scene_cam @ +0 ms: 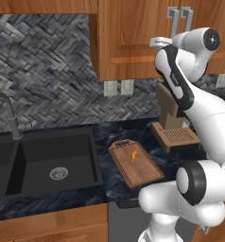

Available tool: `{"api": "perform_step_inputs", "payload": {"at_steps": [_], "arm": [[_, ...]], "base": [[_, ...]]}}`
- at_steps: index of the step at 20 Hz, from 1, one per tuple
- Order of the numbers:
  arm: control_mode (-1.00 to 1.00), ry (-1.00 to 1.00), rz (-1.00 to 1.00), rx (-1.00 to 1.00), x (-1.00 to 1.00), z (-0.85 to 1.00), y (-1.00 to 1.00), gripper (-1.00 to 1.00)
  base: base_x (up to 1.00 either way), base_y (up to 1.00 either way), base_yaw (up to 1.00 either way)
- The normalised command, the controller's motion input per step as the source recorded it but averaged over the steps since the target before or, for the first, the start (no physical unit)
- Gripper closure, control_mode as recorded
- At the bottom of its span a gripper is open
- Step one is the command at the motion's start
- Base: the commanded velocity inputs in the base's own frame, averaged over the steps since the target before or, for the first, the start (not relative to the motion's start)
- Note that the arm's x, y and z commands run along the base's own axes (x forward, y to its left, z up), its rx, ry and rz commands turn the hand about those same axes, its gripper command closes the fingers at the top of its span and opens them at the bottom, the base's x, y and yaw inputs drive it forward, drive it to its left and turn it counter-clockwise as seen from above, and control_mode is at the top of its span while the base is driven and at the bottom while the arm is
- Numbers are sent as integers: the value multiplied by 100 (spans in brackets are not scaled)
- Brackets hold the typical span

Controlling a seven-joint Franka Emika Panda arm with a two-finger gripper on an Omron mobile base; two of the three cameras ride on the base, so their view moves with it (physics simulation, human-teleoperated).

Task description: Open the cabinet, retrieve the rolling pin, and place it next to the meat on the cutting board to prepare for tenderizing.

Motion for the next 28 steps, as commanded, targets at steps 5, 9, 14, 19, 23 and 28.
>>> {"api": "perform_step_inputs", "payload": {"at_steps": [5, 9, 14, 19, 23, 28], "arm": [[-100, 3, 0, 0, 11, 0, 0, 100], [-100, 5, 0, 0, 17, 0, 0, 100], [-100, 3, 0, 0, 6, 0, 0, 100], [-100, 2, 0, 0, 8, 0, 0, 100], [-100, 0, 0, 0, 0, 0, 0, 100], [-100, 0, 0, 0, 0, 0, 0, 100]], "base": [[0, 0, 0], [0, 0, 0], [0, 0, 0], [0, 0, 0], [0, 0, 0], [0, 0, 0]]}}
